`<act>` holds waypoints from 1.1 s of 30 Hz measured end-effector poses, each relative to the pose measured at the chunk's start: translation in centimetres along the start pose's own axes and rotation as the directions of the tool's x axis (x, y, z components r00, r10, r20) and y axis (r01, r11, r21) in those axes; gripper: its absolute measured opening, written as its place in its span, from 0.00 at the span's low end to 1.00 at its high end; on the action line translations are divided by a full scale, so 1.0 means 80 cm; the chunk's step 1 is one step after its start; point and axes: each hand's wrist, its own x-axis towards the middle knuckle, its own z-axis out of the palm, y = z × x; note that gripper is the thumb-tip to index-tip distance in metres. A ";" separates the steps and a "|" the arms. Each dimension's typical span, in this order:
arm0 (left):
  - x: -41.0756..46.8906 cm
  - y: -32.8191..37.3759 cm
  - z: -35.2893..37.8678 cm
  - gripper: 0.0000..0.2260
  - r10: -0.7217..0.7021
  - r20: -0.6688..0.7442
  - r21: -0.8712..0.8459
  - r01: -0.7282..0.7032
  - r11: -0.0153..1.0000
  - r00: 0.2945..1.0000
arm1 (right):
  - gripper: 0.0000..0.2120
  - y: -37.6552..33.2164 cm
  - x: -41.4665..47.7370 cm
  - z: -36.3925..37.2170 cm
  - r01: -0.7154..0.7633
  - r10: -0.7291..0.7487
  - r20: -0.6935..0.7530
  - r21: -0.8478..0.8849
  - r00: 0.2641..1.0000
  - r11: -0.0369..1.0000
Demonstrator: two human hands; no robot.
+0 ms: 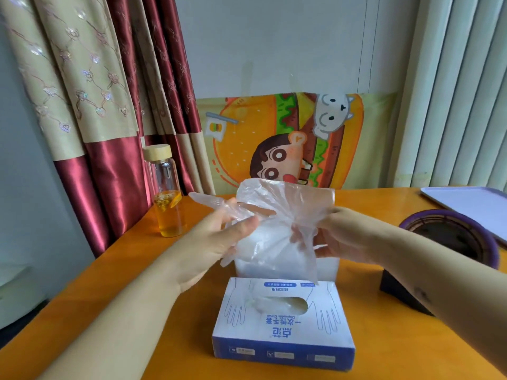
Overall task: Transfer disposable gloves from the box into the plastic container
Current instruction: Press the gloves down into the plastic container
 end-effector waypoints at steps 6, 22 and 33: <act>0.035 0.001 0.030 0.11 -0.002 -0.242 0.000 0.002 1.000 0.970 | 0.12 0.017 0.002 0.010 -0.095 0.090 0.056 0.096 0.994 0.991; 0.117 -0.005 0.030 0.10 -0.169 -0.429 -0.032 0.172 0.985 0.887 | 0.18 0.012 0.040 -0.001 0.317 -0.575 -0.189 -0.679 0.796 0.662; 0.120 -0.003 -0.022 0.14 0.545 -0.527 0.565 -0.210 0.798 0.652 | 0.27 0.028 0.131 -0.051 -0.077 -0.181 -0.152 -0.928 0.972 0.365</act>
